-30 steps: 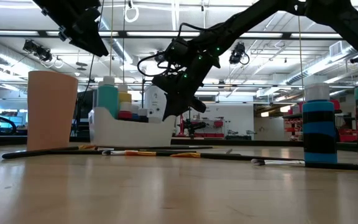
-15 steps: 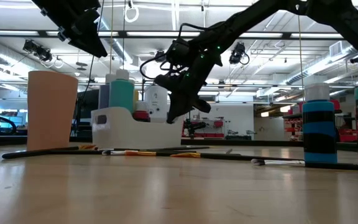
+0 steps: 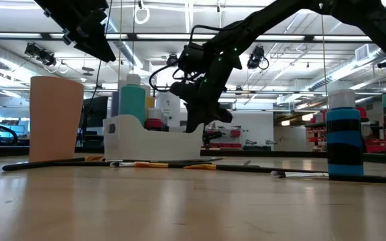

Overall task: Pick & Place Paint Supplies
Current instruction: Adjust the white bin, then put the small blue paint bottle into the white bin

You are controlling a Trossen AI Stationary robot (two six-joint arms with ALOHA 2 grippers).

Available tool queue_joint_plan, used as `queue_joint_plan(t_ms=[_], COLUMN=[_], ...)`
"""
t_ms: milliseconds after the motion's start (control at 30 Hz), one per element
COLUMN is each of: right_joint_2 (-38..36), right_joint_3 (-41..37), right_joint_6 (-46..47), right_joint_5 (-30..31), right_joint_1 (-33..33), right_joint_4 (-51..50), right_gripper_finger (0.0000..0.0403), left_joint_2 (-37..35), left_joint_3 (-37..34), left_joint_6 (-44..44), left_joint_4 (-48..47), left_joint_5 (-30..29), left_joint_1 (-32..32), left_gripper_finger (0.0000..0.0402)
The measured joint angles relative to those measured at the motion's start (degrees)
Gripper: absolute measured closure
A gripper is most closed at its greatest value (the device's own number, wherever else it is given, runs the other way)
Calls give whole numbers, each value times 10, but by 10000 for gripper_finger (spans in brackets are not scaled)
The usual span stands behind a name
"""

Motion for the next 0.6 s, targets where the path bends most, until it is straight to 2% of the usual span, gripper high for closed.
queue_joint_plan(t_ms=[233,467,600], right_joint_2=[-9,-68,-114], right_joint_3=[1,1,1], right_joint_6=[-3,-52,-95], right_joint_5=[2,69,101], right_joint_1=[1,14,42], right_joint_4=[-27,-32,-76], right_gripper_finger=[346,321,308], left_joint_2=[0,0,0], left_joint_3=[0,0,0], left_joint_6=[-1,-2,-2], left_joint_4=[0,1,0], left_joint_5=[1,1,1], left_joint_1=[0,0,0], left_gripper_finger=[205,205,205])
